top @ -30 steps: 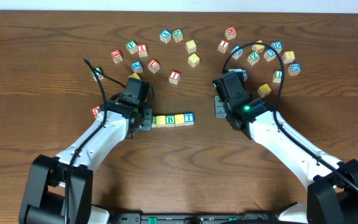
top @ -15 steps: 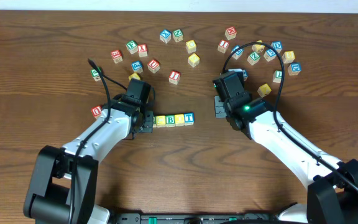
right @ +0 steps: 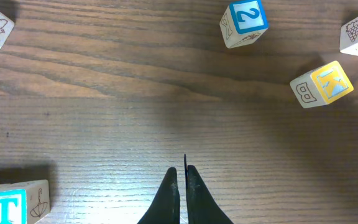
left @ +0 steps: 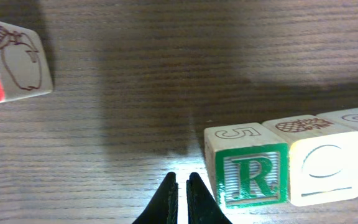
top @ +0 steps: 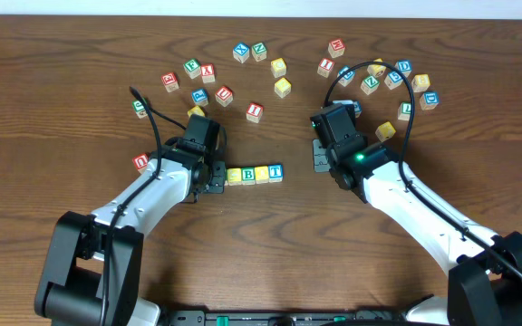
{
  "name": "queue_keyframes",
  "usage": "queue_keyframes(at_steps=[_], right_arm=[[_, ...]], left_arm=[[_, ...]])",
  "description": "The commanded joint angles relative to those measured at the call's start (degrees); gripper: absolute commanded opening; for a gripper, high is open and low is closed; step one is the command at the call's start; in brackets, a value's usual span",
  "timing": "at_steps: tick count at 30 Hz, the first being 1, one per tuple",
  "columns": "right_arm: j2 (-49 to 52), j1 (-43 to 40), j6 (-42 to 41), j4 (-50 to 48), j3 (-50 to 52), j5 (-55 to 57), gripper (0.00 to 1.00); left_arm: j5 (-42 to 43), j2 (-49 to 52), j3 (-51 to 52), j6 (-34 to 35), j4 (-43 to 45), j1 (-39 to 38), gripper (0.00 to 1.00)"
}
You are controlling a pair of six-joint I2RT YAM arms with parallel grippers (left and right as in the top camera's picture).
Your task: Spell out ROBOT
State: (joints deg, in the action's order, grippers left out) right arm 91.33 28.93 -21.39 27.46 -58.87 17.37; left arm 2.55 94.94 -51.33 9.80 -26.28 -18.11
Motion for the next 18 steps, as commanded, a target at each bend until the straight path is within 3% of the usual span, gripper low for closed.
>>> queue_keyframes(at_steps=[1,18], right_arm=[[-1.09,-0.35,0.66,-0.02,-1.07,0.28,0.01],[-1.09,-0.35,0.68,-0.26,-1.07,0.28,0.01]], left_arm=[[1.53,0.39,0.57,-1.44,0.20,0.15,0.07],[3.52,0.42,0.57,-2.69,0.46,0.15,0.08]])
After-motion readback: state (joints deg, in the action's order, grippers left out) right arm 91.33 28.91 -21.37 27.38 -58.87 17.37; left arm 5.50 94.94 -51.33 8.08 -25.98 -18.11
